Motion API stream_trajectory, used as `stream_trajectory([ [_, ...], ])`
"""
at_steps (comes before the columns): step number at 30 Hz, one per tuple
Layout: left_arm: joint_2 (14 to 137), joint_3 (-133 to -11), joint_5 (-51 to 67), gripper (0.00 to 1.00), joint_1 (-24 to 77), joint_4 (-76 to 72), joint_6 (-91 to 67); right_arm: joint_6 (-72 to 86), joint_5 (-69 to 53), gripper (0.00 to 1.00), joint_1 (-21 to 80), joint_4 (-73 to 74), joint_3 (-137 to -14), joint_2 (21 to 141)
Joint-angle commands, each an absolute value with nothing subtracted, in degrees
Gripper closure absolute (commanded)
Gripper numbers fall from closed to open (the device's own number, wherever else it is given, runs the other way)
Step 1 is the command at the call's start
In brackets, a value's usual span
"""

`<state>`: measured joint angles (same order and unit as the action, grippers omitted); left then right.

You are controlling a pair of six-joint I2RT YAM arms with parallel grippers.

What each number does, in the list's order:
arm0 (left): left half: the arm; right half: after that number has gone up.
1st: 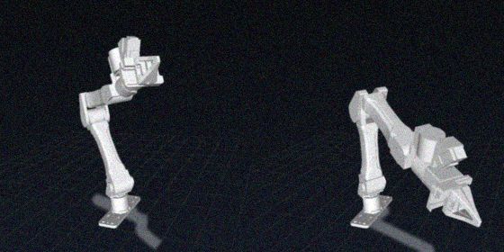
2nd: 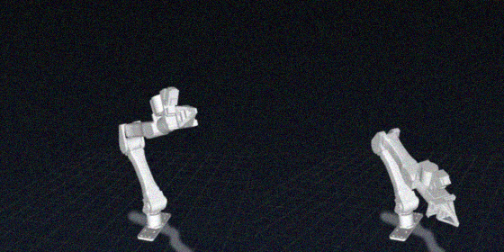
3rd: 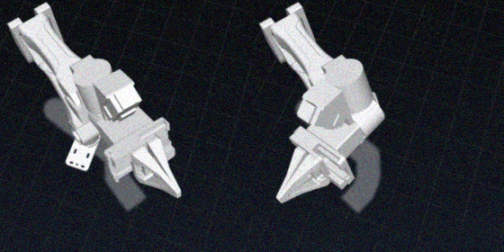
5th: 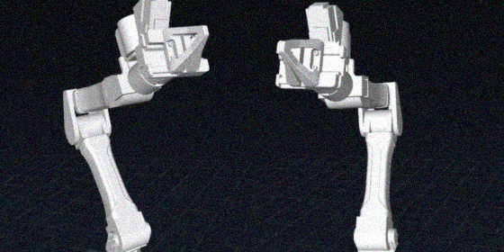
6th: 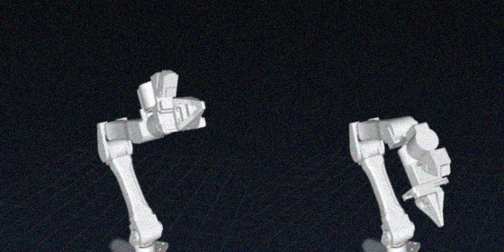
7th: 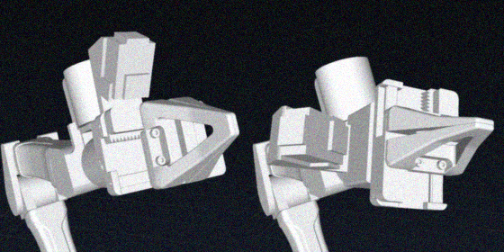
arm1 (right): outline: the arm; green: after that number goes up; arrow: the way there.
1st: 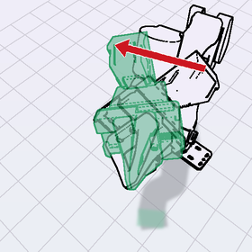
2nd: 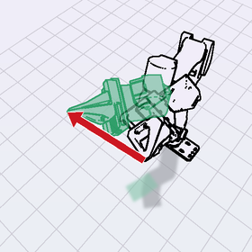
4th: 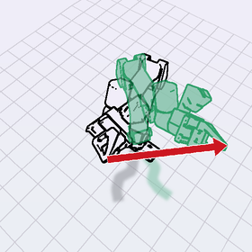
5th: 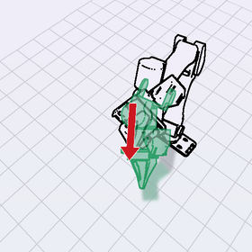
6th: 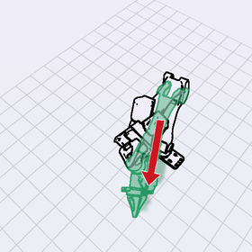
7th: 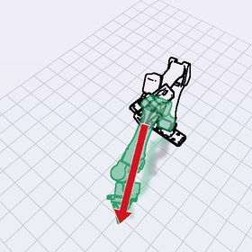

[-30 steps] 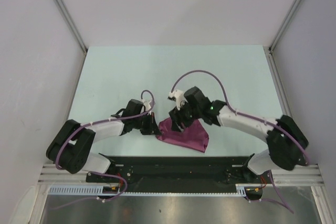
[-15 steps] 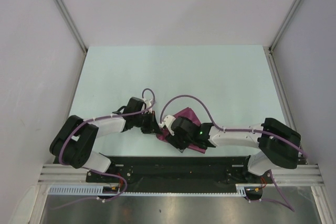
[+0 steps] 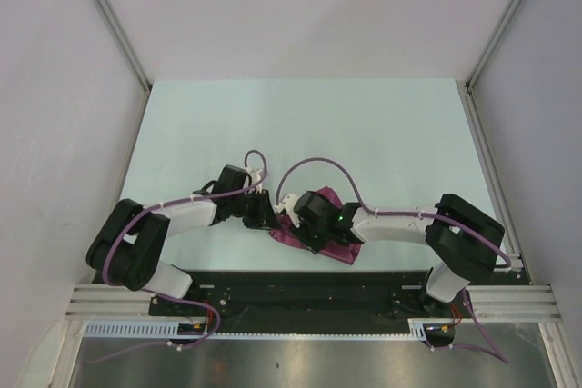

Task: Fold the napkin, place the utensils inside, and roll it up
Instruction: Roll the napkin at the center of the board.

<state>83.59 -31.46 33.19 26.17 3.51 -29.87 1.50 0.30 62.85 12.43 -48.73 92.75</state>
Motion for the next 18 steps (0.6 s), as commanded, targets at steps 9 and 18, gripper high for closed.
stream_trajectory([
  [9, 74.89, -34.37, 28.39, 0.45, 19.95, 1.85, -27.95, 3.34, -36.79, 0.77, 51.96, 11.34, -48.69, 99.40],
  [18, 69.26, -27.78, 32.69, 0.45, 19.86, -5.53, -27.33, 6.24, -53.96, 0.80, 41.50, 7.30, -48.25, 106.95],
])
